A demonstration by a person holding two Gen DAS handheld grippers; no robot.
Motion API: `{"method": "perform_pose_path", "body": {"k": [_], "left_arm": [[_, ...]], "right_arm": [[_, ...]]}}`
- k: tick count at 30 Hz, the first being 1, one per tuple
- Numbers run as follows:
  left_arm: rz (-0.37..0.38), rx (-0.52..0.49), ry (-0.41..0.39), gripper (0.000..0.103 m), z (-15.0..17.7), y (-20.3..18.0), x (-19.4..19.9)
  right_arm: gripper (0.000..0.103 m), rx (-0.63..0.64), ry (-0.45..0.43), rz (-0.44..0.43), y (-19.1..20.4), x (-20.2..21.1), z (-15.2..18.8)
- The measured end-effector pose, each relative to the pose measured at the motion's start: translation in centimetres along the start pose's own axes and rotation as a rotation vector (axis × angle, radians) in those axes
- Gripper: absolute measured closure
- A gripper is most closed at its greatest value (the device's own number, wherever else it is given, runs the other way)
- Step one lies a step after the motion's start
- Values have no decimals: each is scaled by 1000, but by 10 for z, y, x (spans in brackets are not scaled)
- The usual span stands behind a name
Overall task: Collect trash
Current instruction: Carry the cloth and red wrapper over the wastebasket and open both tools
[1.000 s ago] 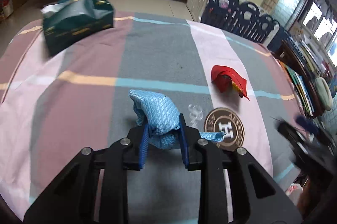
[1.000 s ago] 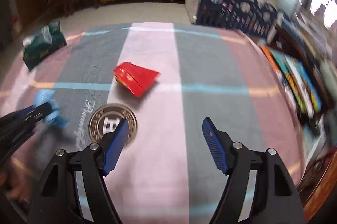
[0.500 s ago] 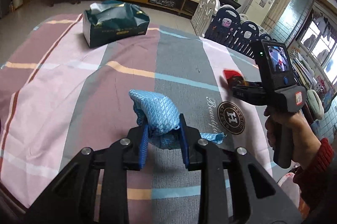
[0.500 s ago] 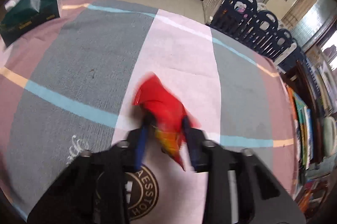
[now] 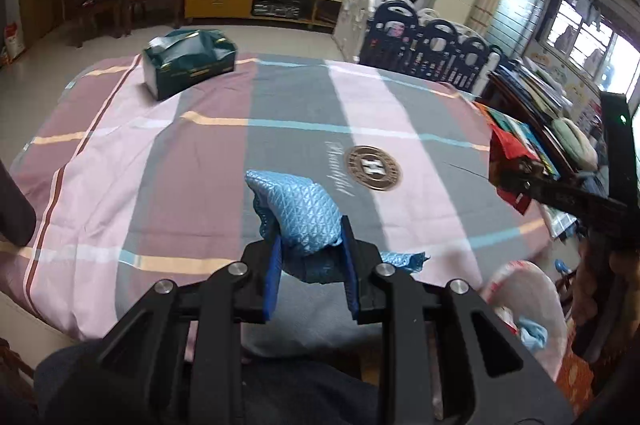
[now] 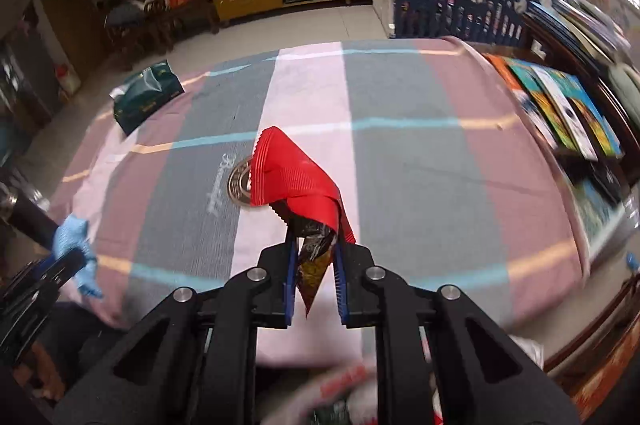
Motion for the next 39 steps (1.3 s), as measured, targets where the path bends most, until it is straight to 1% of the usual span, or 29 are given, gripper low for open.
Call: {"method": "perform_pose_path", "body": {"k": [3,5,6,7,9,11,13,16,18,20,21,22,23,24,25,26,28,30,31,33,34,35,36,37,39], "left_arm": [[68,-50,21,76,7,-43,8],[148,-80,67,76,21,-81,7],[185,-94,95,76,30,-99,5],[237,-113,135,76,44,-122,2],[326,-127,201,76,68,-156,-2],[412,-163,274,76,93,-193,-6],[447,-203,314,76,111,-218,-8],[459,-260,347,75,127,-240,-10],[460,-303,364,71,136,-253,-13],[444,-327,375,49,143,-255,-17],[430,-330,378,26,146,-255,-20],[422,-328,373,21,145,-251,-23],[406,-324,371,21,144,-246,-25],[389,-318,379,21,143,-240,-27],[367,-308,380,22,140,-233,-28],[346,-301,372,21,135,-225,-26],[292,-301,339,20,122,-212,-18],[189,-313,297,17,106,-191,-2],[149,-316,279,15,100,-184,6],[64,-316,228,13,87,-165,33],[20,-316,188,11,80,-155,51],[-18,-309,159,9,74,-147,67],[-49,-292,136,7,70,-140,83],[-56,-277,121,7,69,-136,94],[-27,-254,92,6,69,-134,124]], "right_arm": [[86,-8,-10,21,-30,41,34],[86,-8,0,65,-54,63,61],[86,-17,9,84,-66,70,72],[86,-36,21,100,-81,80,87],[86,-88,39,118,-105,93,111],[86,-132,55,126,-126,104,131],[86,-163,53,129,-140,113,144],[86,-190,58,113,-152,120,155],[86,-205,56,98,-155,122,156],[85,-213,73,84,-156,122,161],[83,-215,83,87,-156,121,164],[77,-221,97,96,-157,120,167],[65,-231,110,98,-157,119,170],[60,-253,124,91,-156,119,173],[49,-273,132,82,-156,119,175],[41,-299,142,80,-156,119,176],[37,-345,154,72,-153,123,177],[32,-376,145,104,-144,136,172],[28,-378,124,116,-139,143,168],[17,-357,48,164,-123,165,155],[12,-342,11,190,-114,175,149],[9,-326,-23,215,-106,185,145],[8,-310,-53,236,-98,194,142],[7,-289,-79,256,-87,204,141],[6,-258,-99,276,-74,216,143]]}}
Point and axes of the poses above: each gripper's, at about its wrist camera, not at the fingertips, and x roughly against the way its jaws point, y to its left, z to its underside, the point moved 10 cm from there along -x, roughly the way its jaws point, and after that the axes turned 11 degrees about z, right-handed, at the moved point
